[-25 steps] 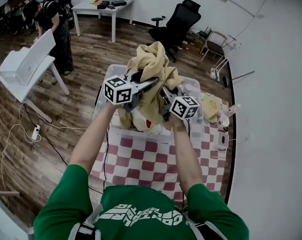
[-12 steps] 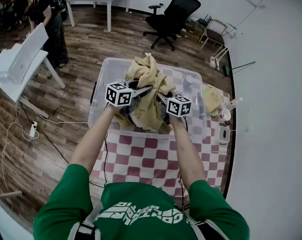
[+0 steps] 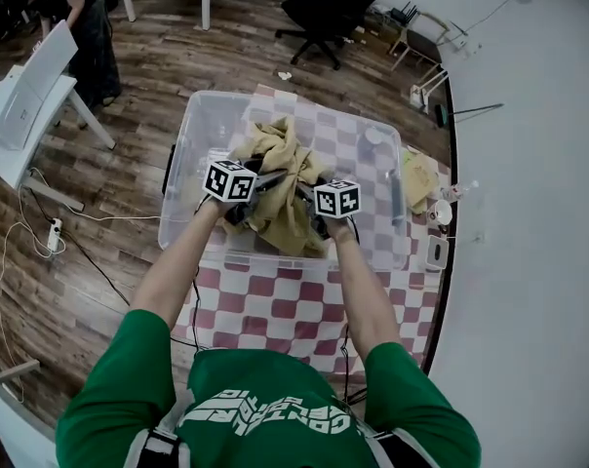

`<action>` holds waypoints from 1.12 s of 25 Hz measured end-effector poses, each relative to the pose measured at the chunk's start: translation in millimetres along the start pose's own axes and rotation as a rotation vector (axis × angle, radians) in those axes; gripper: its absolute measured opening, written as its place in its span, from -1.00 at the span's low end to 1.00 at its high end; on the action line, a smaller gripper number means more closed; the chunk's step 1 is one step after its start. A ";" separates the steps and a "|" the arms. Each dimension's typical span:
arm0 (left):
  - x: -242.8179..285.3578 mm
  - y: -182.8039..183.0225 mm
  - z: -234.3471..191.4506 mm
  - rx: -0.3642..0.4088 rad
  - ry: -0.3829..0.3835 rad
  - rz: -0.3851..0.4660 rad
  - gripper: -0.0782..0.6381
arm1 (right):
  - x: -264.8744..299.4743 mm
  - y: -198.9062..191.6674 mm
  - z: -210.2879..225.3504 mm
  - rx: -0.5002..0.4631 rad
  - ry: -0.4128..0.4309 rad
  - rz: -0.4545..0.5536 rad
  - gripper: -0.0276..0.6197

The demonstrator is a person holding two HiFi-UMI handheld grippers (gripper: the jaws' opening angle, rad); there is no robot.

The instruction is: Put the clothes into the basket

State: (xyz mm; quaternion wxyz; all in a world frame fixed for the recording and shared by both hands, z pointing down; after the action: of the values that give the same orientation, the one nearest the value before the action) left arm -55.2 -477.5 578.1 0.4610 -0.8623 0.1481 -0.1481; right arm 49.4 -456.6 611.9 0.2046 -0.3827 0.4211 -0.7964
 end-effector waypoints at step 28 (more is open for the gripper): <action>14.5 -86.8 -57.8 0.024 0.060 -0.287 -0.13 | 34.6 -81.9 38.7 0.052 -0.040 -0.319 -0.42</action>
State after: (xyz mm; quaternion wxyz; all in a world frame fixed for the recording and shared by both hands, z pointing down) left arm -54.3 -480.4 683.3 0.4409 -0.8642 0.0351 -0.2399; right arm 57.8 -452.9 708.5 0.0935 -0.4550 0.3300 -0.8218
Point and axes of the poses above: the fingertips, and each gripper's own axes: x forward along the fingers, z to its right, y out of its top, the point moved 4 cm from there along -x, backward along the fingers, and after that the axes turned 9 degrees about z, right-handed, at the moved point
